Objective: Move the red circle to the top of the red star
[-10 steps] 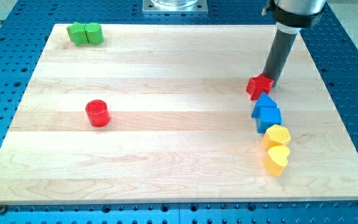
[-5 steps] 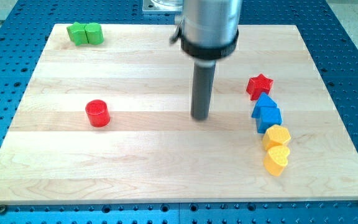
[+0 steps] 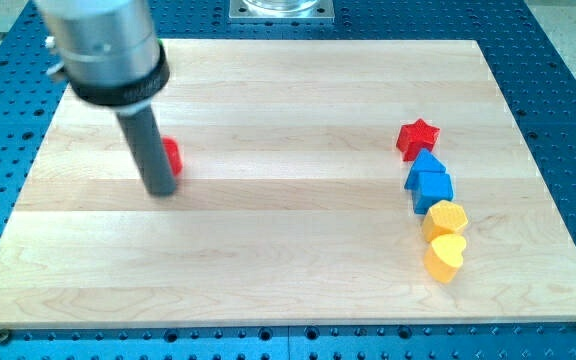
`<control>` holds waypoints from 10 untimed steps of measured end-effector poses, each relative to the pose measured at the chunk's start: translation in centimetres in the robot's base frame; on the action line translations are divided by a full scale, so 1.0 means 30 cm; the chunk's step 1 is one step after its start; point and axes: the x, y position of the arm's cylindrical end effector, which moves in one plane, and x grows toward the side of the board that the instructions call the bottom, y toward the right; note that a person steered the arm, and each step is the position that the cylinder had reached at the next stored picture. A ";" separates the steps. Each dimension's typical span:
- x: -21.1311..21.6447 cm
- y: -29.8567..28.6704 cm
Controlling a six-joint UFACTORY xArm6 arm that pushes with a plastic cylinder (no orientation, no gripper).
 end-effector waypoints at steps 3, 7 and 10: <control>-0.171 0.152; -0.360 0.651; -0.344 0.755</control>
